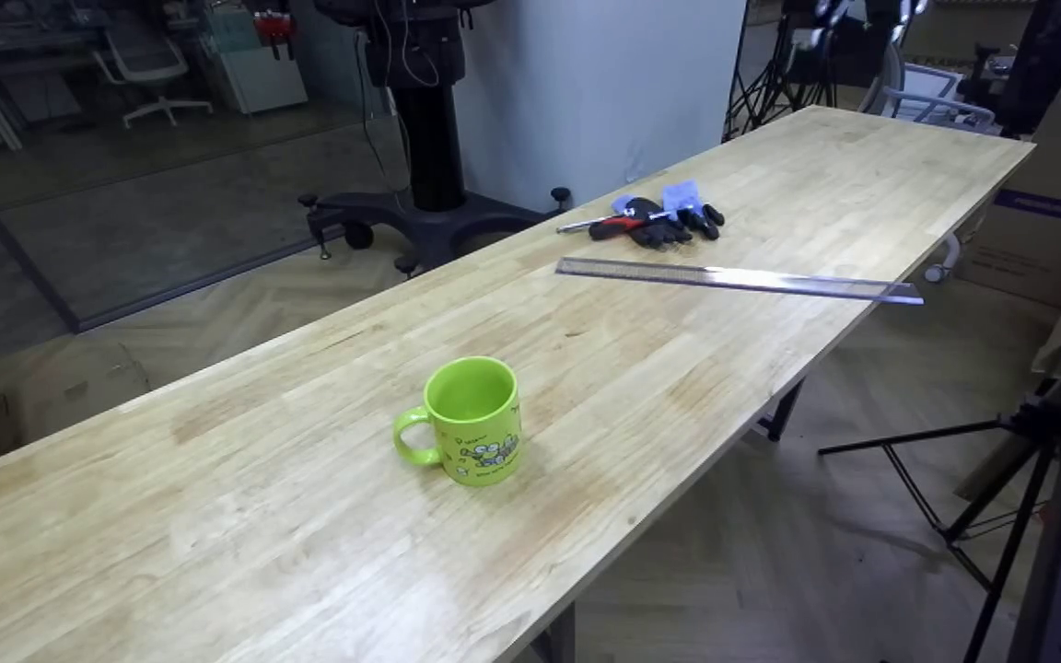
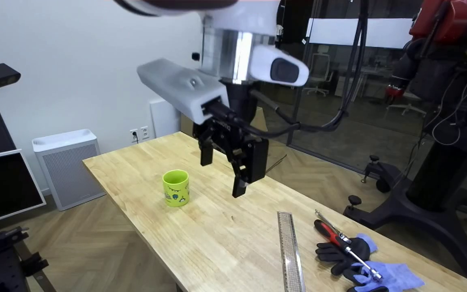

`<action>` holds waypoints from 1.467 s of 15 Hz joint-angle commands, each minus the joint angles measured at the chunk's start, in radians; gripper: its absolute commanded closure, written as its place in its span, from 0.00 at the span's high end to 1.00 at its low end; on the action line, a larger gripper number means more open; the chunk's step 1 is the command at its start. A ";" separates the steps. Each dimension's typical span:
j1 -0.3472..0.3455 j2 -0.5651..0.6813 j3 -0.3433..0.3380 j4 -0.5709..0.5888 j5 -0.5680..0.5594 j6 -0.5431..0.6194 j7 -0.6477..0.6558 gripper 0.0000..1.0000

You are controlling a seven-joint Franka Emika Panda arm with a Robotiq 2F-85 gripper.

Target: Move the green mug to the right

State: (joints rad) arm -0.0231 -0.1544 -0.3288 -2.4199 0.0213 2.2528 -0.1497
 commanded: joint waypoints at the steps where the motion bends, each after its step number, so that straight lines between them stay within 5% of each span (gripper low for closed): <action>1: -0.029 0.229 0.117 0.119 -0.010 0.143 0.186 1.00; 7: 0.031 0.432 0.198 0.206 -0.117 0.254 0.450 1.00; 14: 0.034 0.434 0.204 0.185 -0.126 0.257 0.409 1.00; 22: 0.106 0.474 0.342 0.172 -0.105 0.274 0.302 1.00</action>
State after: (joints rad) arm 0.0513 0.3140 -0.0138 -2.2438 -0.0788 2.5212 0.1667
